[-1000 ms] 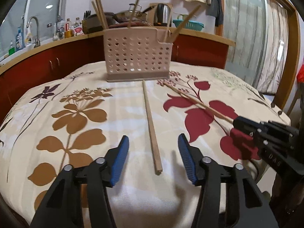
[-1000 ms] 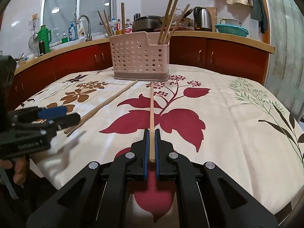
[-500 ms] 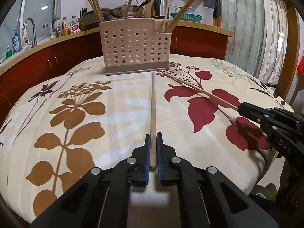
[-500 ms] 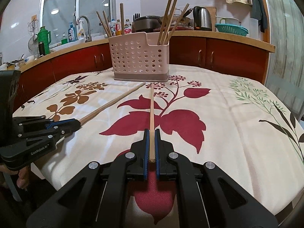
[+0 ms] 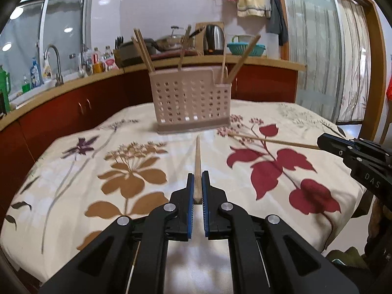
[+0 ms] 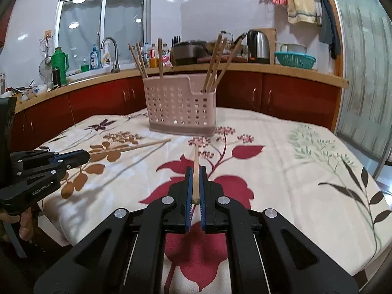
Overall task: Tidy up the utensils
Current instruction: 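Lift both chopsticks upright and carry them over the pink basket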
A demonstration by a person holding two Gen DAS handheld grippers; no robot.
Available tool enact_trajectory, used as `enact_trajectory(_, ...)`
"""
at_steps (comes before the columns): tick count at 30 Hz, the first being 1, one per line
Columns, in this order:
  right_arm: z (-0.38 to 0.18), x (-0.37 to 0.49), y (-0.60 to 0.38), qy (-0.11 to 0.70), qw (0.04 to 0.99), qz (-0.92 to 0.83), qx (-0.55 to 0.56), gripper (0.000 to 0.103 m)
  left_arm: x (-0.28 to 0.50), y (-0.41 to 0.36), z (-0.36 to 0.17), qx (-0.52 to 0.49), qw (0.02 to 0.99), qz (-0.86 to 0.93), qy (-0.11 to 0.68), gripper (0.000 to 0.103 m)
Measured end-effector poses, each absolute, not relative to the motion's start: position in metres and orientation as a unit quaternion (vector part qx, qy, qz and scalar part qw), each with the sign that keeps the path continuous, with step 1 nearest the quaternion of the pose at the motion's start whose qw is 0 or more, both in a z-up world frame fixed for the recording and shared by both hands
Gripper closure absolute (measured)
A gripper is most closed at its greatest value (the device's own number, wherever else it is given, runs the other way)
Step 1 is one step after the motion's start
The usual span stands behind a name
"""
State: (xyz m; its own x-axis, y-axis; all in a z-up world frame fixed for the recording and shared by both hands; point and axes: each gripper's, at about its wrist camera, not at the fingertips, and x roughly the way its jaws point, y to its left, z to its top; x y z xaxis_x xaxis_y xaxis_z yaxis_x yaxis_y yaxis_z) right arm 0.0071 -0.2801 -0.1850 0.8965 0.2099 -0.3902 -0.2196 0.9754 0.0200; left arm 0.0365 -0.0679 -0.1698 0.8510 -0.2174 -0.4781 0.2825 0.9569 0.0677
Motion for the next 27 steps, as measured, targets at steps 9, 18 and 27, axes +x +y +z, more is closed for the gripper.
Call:
enact_trajectory(9,-0.168,0.004,-0.272,0.175,0.977,0.115,-0.030,0.097,0.032,-0.066,-0.152,0.064,0.966,-0.130,0.216,0.096)
enact_trajectory(18,-0.136,0.015,-0.267,0.131,0.983,0.121,-0.043,0.097,0.036,-0.057,-0.128,0.057,0.971,-0.122,0.200,0.096)
enact_trajectory(27,-0.108,0.041,-0.264,0.098,0.987,0.125,-0.040,0.097,0.051,-0.042,-0.096,0.059,0.973,-0.109,0.194,0.096)
